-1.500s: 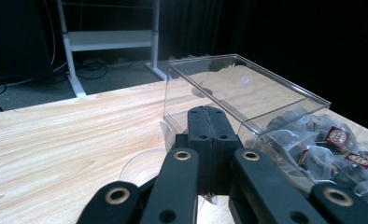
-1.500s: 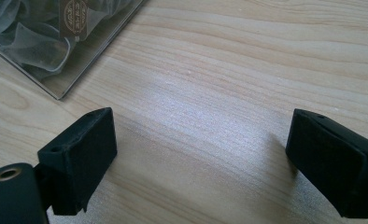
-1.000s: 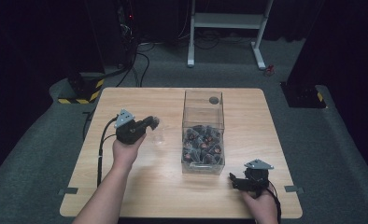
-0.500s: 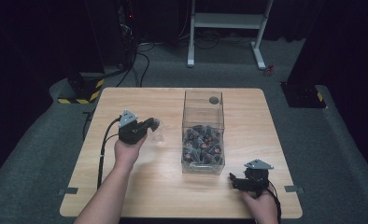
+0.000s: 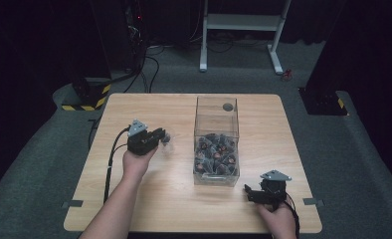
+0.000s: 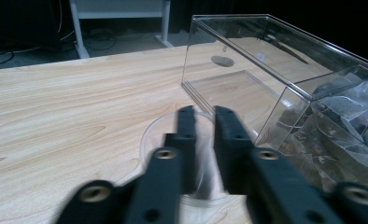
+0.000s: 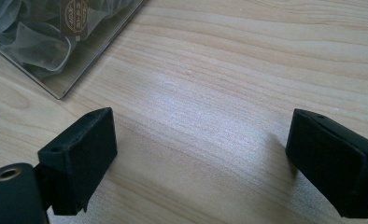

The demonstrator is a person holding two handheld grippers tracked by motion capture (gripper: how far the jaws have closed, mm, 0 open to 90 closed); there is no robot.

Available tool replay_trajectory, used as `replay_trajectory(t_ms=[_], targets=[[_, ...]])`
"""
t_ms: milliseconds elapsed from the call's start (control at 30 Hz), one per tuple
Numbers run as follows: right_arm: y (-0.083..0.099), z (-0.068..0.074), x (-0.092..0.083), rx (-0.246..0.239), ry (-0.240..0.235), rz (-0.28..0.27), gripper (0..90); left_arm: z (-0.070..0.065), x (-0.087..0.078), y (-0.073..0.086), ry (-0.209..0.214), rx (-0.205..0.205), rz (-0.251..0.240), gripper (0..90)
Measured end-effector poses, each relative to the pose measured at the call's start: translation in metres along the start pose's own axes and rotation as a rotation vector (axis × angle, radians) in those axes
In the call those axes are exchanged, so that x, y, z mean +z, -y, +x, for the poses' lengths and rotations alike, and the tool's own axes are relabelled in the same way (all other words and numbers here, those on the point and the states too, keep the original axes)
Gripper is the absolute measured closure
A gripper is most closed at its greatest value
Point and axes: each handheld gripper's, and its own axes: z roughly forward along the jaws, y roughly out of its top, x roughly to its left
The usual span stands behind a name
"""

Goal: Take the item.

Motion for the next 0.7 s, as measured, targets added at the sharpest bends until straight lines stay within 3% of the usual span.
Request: replay_trajectory(t_ms=[233, 500, 700], targets=[[0.0, 0.0001, -0.0001, 0.001, -0.001, 0.0, 8.7, -0.0031, -0.0012, -0.0012, -0.021, 0.01, 0.011, 51.1], [0.0, 0.0001, -0.0001, 0.001, -0.001, 0.0, 8.7, -0.0013, -0.0066, -0.0044, -0.049, -0.004, 0.008, 25.2], [0.0, 0.0001, -0.0001, 0.0, -0.001, 0.0, 8.7, -0.0001, -0.0071, -0.0038, -0.04, -0.014, 0.052, 9.8]])
